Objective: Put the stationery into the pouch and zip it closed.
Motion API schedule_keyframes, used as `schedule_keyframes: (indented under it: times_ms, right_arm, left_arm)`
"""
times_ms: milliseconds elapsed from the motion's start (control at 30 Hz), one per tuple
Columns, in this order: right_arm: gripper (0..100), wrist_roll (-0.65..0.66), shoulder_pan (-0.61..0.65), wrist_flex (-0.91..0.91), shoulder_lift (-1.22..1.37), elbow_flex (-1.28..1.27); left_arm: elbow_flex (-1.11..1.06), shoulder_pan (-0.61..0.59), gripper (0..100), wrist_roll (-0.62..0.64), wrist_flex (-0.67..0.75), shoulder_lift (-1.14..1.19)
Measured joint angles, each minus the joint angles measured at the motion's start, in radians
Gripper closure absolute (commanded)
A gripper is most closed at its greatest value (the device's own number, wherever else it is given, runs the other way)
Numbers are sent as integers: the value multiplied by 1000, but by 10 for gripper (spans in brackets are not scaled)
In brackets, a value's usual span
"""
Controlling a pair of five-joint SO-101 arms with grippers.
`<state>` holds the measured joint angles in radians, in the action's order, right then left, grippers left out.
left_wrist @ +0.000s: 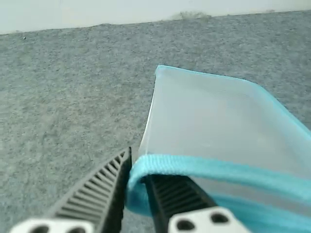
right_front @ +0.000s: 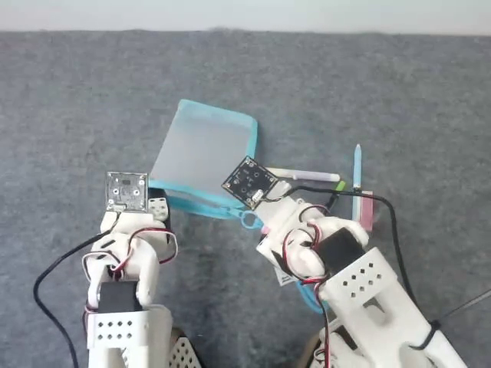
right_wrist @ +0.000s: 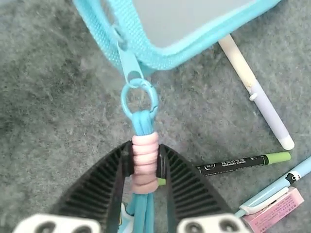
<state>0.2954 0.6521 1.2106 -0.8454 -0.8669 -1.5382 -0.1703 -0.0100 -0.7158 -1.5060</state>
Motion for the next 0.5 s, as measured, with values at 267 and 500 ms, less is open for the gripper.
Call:
schedule_keyframes:
  times_ms: [267, 500]
  right_arm:
    - [913, 0, 0, 11, 0, 8]
    - [579, 6, -2, 173, -11, 101]
  left_arm:
    - [0, -28, 988, 0, 0, 0]
    - [2, -37, 988, 2, 0, 0]
